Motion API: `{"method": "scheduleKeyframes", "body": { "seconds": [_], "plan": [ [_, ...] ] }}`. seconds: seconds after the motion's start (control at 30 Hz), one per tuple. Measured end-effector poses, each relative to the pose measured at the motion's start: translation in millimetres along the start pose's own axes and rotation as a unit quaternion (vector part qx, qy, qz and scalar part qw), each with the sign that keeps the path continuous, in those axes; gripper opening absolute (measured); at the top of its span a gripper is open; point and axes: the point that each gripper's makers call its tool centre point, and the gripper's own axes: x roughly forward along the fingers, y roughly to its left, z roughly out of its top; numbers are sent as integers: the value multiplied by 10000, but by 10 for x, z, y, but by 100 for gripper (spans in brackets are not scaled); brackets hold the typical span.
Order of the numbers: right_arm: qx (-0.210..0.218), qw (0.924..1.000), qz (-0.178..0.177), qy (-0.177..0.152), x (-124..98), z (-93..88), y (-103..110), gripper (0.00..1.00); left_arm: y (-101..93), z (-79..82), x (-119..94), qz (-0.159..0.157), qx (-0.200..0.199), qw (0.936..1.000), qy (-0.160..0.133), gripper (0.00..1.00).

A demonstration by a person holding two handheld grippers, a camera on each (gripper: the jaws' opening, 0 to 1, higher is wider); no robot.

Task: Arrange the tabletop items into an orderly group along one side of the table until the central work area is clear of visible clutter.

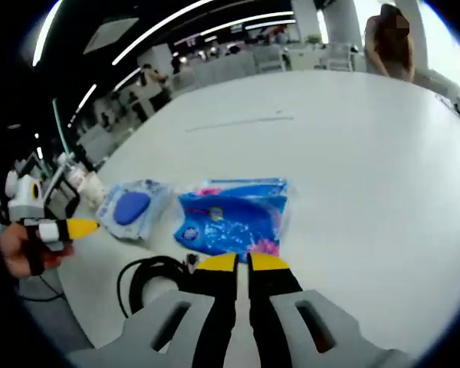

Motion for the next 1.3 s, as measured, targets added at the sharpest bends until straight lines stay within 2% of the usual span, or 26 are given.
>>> {"method": "scheduleKeyframes", "body": {
  "seconds": [0.13, 0.33, 0.57, 0.73, 1.07, 1.2, 1.3],
  "plan": [
    [75, 9999, -96, -33, -6, 28, -99, 2, -175, 2, 195, -82, 186, 9998, 73, 7],
    [118, 9998, -162, 2, 17, 24, -191, 4, -317, 28, 479, -92, 352, 9992, 137, 8],
    [259, 9995, -191, 55, 79, 14, -313, 8, -426, 87, 782, 5, 597, 9980, 215, 10],
    [305, 9994, -152, 74, 144, 39, -353, 8, -462, 74, 925, 81, 749, 9966, 327, 10],
    [340, 9992, 134, 148, 311, 65, -261, 0, -378, -7, 1045, 336, 939, 9934, 572, 0],
    [141, 9994, 269, 194, 307, 41, -198, 0, -342, -23, 986, 408, 996, 9924, 601, 0],
    [150, 9992, 310, 193, 285, 9, -189, 0, -327, -52, 931, 410, 1011, 9921, 624, 0]
  ]
}}
